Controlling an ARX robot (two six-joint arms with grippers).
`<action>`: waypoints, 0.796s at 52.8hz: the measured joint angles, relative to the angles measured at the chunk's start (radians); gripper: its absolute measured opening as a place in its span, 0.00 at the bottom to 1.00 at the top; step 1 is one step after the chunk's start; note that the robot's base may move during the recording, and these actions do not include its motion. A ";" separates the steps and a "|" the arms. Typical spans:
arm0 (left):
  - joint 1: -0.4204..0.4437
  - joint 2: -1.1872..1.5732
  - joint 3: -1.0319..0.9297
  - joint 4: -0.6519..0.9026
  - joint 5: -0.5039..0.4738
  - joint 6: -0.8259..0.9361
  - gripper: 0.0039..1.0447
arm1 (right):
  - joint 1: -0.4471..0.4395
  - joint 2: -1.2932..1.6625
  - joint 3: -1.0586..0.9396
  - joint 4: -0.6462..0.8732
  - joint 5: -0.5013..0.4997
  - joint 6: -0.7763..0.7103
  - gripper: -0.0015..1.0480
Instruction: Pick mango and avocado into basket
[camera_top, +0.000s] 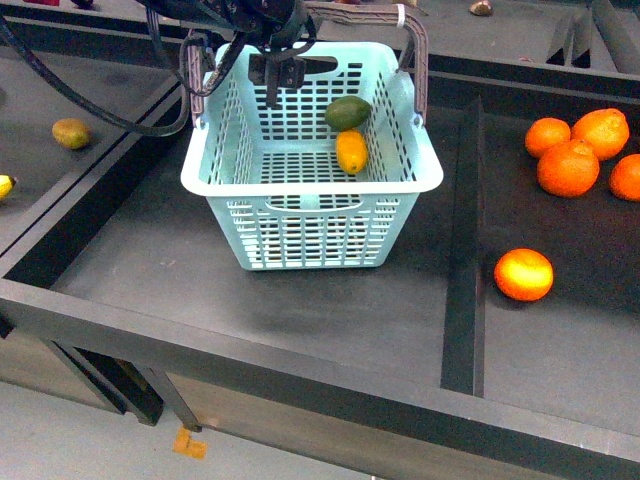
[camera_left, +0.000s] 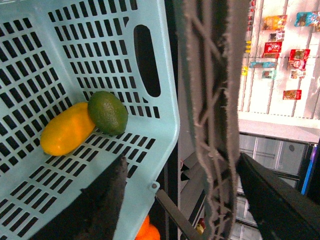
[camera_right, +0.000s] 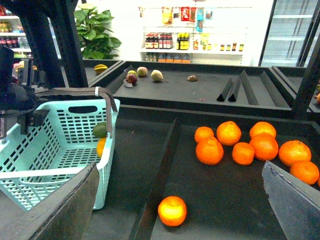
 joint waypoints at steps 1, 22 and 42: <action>0.000 -0.002 -0.005 0.000 0.001 0.000 0.68 | 0.000 0.000 0.000 0.000 0.000 0.000 0.93; -0.015 -0.076 -0.109 0.007 0.013 0.022 0.93 | 0.000 0.000 0.000 0.000 0.000 0.000 0.93; -0.021 -0.036 0.129 -0.085 0.026 0.051 0.93 | 0.000 0.000 0.000 0.000 0.000 0.000 0.93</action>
